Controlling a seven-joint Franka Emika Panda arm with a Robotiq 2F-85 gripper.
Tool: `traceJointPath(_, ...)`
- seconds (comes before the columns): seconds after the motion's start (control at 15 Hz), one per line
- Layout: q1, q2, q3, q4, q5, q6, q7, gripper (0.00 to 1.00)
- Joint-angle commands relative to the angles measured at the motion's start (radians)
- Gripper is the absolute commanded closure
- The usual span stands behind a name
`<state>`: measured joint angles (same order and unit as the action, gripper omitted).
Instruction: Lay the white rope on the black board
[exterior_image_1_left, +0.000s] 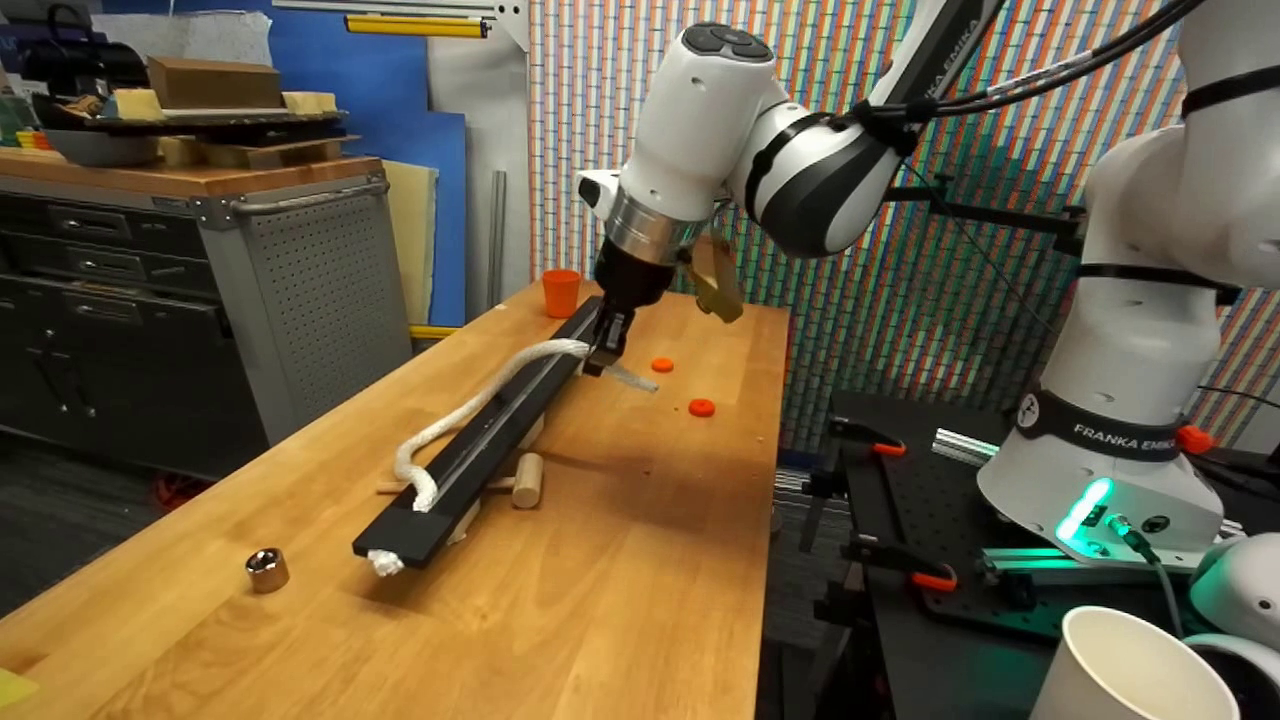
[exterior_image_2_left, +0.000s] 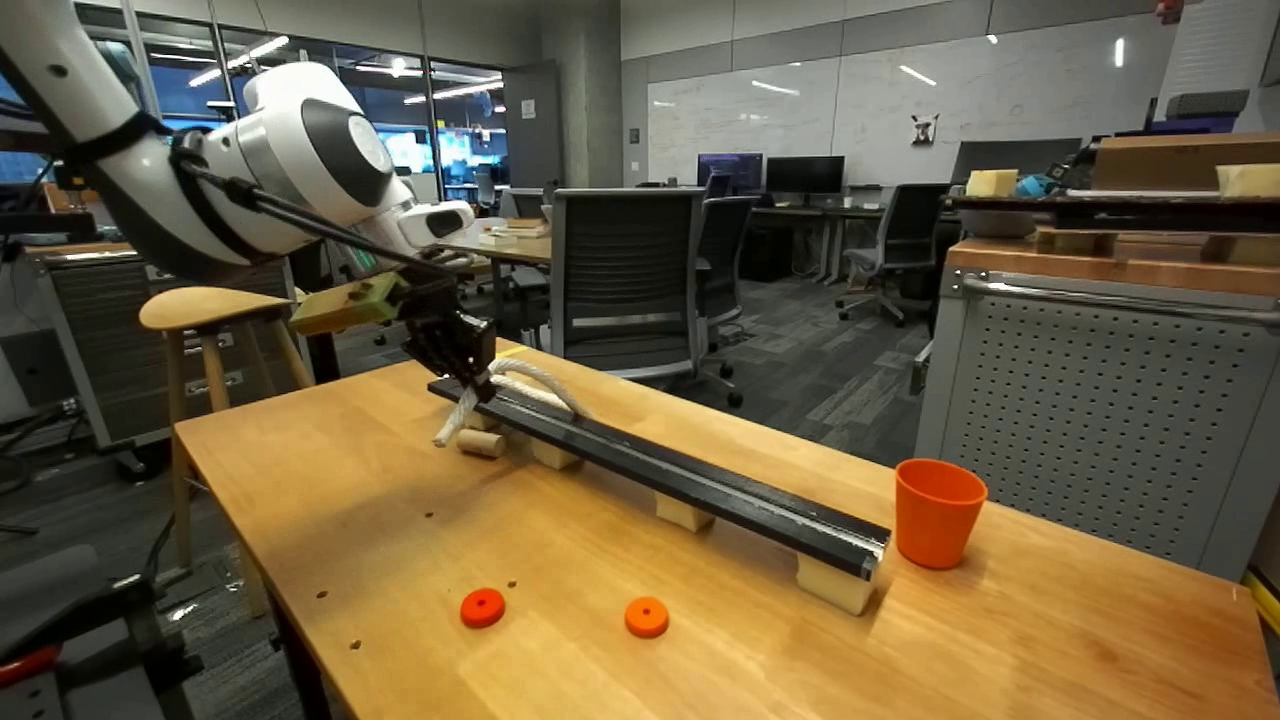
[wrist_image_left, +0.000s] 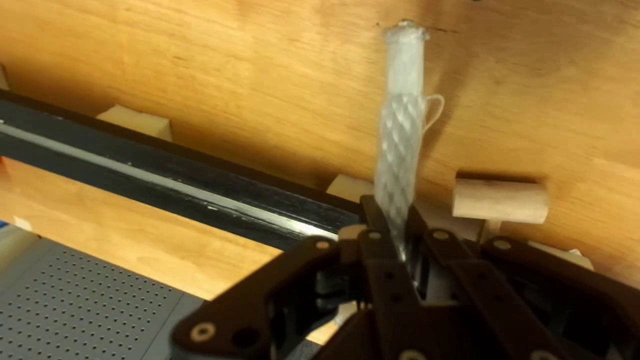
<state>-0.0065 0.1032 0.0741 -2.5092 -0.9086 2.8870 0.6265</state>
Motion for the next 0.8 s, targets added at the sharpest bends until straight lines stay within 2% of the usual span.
traceJointPath(0.0,-0.066,-0.091,-0.046,-0.042,-0.053,0.051,-0.204,0.97)
traceJointPath(0.2,-0.097,-0.110,-0.087,0.003,-0.150,0.060,-0.261,0.96)
traceJointPath(0.4,-0.117,-0.119,-0.114,0.055,-0.321,0.079,-0.251,0.97)
traceJointPath(0.73,-0.140,-0.139,-0.135,0.139,-0.569,0.141,-0.150,0.97)
